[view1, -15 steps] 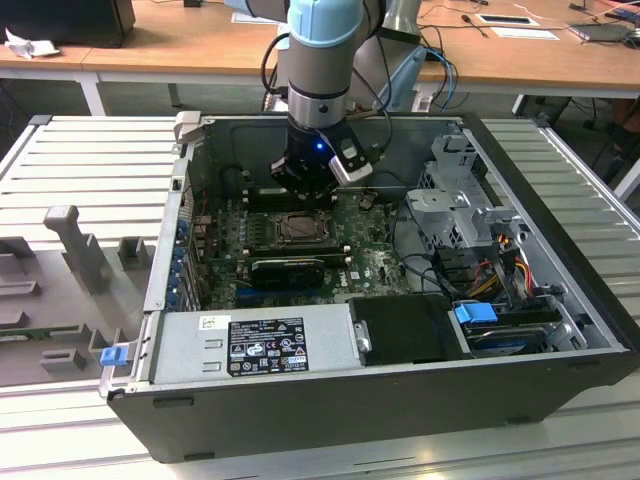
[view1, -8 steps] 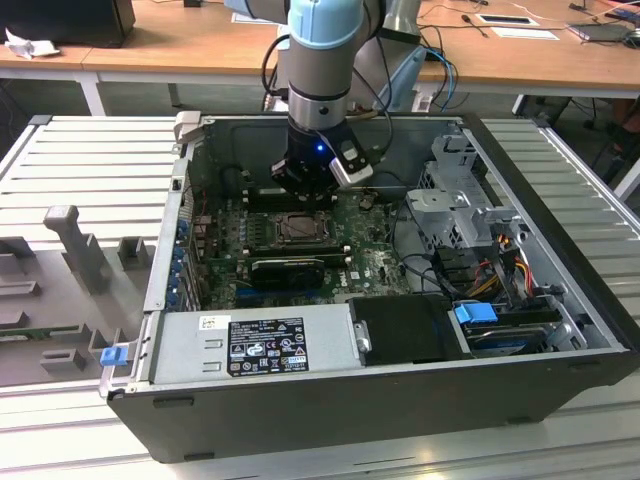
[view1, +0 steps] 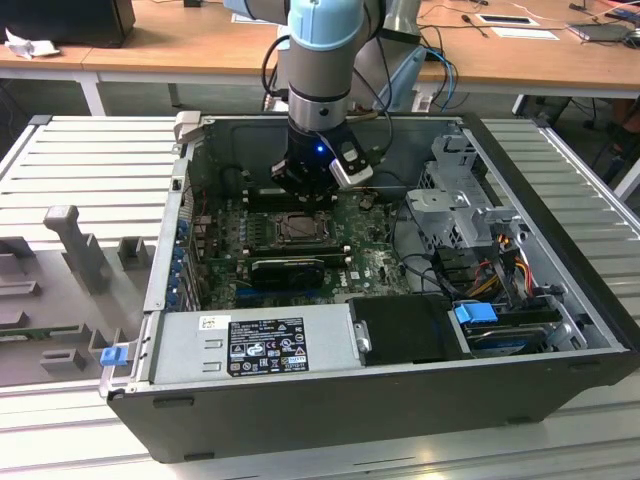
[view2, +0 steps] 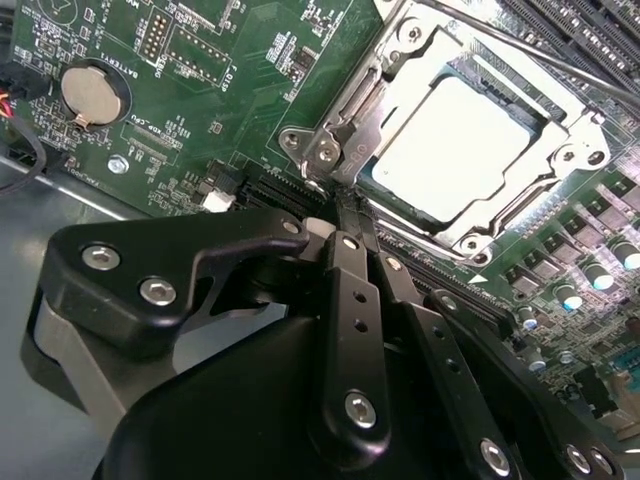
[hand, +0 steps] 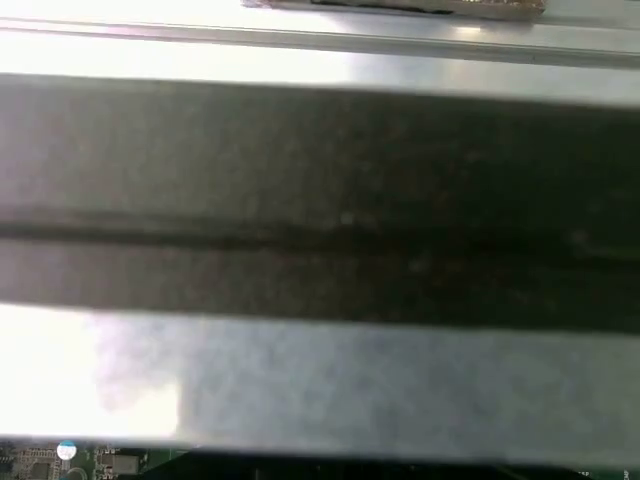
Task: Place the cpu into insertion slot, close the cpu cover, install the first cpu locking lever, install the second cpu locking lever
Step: 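Install the first cpu locking lever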
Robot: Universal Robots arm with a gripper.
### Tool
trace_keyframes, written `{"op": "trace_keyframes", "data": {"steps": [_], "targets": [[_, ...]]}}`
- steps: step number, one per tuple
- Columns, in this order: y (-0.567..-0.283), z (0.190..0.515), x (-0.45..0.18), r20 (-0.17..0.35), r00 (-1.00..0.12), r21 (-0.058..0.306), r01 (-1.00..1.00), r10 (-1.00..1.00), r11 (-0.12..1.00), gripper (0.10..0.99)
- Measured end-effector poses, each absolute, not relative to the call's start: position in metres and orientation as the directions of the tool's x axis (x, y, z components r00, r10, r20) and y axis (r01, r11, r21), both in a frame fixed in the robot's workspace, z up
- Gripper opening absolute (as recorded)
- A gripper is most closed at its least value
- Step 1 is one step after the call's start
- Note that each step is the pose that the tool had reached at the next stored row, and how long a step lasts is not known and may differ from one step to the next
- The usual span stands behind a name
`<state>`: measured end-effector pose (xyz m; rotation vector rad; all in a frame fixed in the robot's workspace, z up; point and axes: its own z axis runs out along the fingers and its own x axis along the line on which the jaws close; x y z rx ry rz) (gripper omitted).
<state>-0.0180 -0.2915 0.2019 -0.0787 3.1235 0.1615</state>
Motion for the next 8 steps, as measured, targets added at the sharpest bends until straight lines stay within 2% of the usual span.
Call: {"op": "trace_keyframes", "data": {"steps": [8], "targets": [[-0.292, 0.217, -0.018, -0.015, -0.999, 0.101, -0.051, -0.05, 0.994, 0.106]]}}
